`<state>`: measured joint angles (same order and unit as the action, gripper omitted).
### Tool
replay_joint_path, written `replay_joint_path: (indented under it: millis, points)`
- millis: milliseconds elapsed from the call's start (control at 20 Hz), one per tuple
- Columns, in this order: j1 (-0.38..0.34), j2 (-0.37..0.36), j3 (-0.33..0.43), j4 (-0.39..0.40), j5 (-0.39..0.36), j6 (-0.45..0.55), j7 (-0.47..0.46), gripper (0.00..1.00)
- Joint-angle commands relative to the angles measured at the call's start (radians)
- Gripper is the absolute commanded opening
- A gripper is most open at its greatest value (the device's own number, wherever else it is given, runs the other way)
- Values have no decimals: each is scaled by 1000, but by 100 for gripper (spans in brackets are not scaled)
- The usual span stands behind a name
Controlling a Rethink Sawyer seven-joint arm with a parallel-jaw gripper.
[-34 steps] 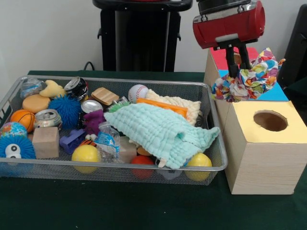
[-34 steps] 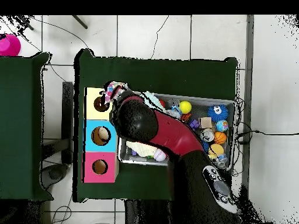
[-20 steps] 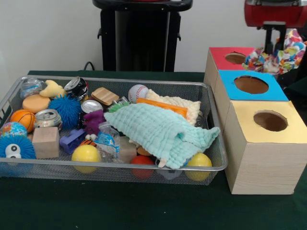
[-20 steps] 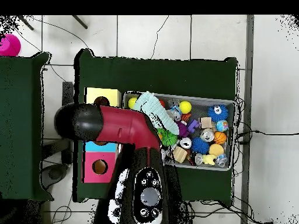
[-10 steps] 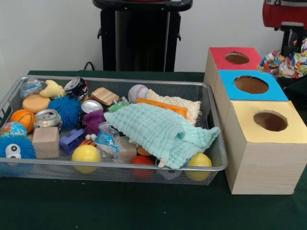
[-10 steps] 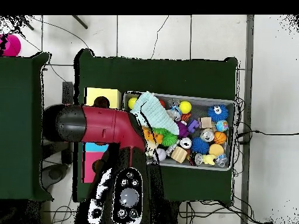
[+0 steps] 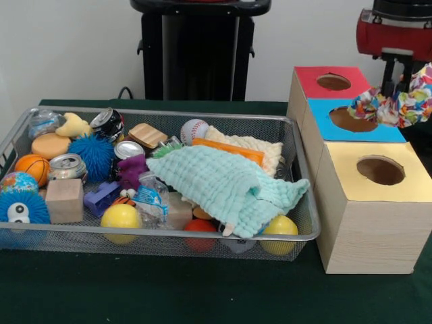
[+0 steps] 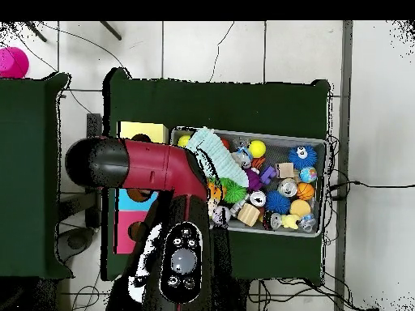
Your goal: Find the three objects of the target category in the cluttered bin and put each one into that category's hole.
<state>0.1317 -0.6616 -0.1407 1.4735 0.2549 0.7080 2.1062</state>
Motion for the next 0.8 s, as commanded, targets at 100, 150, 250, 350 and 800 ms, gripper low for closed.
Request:
replay_joint_path:
  millis: [100, 150, 250, 350, 800]
  points:
    - [-18, 121, 9, -13, 23, -113, 231, 0]
    - [-17, 133, 13, -15, 29, -122, 234, 0]
    - [-13, 158, 24, -18, 41, -147, 241, 0]
    - [-8, 183, 33, -20, 52, -181, 250, 0]
    - [41, 259, 20, -24, 112, -280, 289, 0]
